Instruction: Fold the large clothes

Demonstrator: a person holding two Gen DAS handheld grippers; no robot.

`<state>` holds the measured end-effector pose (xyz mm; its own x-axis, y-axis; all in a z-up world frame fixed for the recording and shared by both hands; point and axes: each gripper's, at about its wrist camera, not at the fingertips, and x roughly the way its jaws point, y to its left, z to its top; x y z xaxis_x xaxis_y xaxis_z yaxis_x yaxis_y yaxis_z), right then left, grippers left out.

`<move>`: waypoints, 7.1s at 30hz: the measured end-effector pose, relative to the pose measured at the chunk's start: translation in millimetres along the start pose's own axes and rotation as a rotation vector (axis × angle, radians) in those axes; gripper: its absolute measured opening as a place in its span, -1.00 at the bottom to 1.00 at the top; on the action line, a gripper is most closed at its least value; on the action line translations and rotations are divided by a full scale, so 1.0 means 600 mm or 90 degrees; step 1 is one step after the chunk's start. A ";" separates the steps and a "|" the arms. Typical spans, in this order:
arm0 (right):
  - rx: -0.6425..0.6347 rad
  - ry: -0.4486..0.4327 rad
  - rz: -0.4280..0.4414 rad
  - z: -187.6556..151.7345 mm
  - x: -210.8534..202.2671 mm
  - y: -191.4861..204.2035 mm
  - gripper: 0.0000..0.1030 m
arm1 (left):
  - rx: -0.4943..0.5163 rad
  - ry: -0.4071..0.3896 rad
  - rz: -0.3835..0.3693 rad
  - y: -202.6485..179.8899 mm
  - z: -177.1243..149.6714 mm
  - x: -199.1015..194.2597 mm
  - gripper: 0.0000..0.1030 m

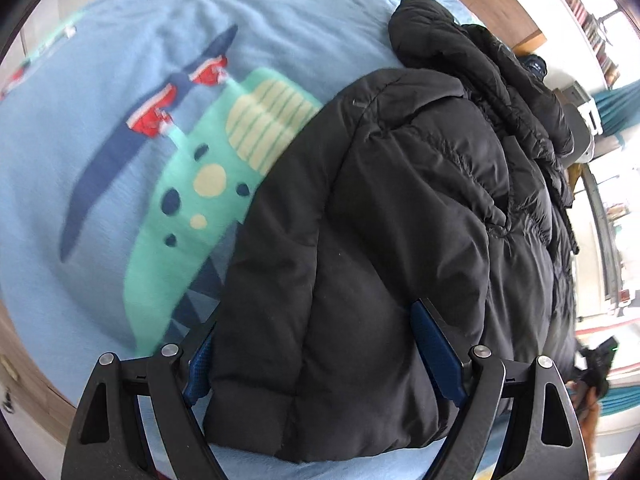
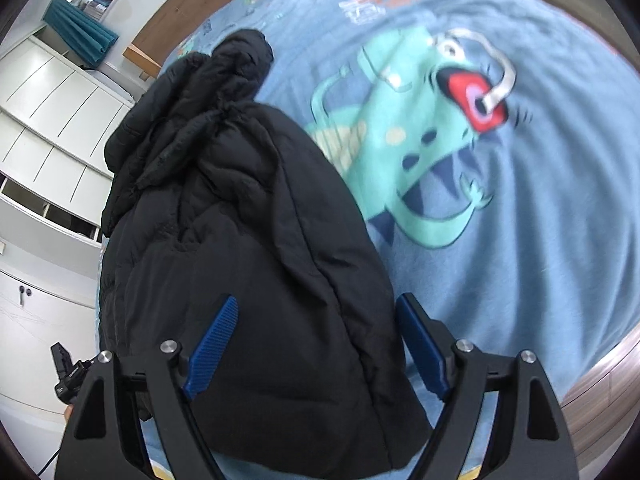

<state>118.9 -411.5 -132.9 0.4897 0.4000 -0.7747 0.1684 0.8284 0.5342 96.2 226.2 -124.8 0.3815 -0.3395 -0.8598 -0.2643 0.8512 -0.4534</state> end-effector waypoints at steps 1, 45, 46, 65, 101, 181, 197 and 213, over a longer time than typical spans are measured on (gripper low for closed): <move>0.010 0.009 0.013 -0.003 0.007 -0.004 0.59 | -0.008 0.007 -0.014 0.002 -0.002 0.006 0.67; -0.003 0.015 0.065 -0.055 0.006 0.059 -0.65 | 0.067 -0.007 -0.112 -0.053 -0.049 -0.037 -0.75; -0.006 0.009 0.067 -0.052 0.002 0.061 -0.67 | 0.071 -0.011 -0.115 -0.055 -0.047 -0.043 -0.76; -0.027 -0.142 0.127 0.074 -0.123 0.155 -0.73 | 0.113 -0.118 -0.201 -0.150 0.093 -0.184 -0.77; 0.080 -0.157 -0.003 0.755 0.262 0.268 -0.67 | -0.061 -0.098 -0.132 -0.259 0.787 0.203 -0.66; -0.128 -0.048 -0.128 0.806 0.495 0.419 0.72 | 0.114 -0.030 0.158 -0.520 0.844 0.375 0.93; -0.205 -0.144 -0.142 0.737 0.334 0.392 0.72 | 0.096 -0.147 0.186 -0.427 0.768 0.213 0.84; -0.206 -0.101 -0.193 0.668 0.350 0.374 0.72 | 0.126 -0.185 0.230 -0.399 0.693 0.181 0.84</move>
<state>602.6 -298.7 -40.4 0.5890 0.0773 -0.8044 0.0608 0.9884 0.1395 569.3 151.9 -12.2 0.5348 0.0928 -0.8399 -0.2624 0.9630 -0.0607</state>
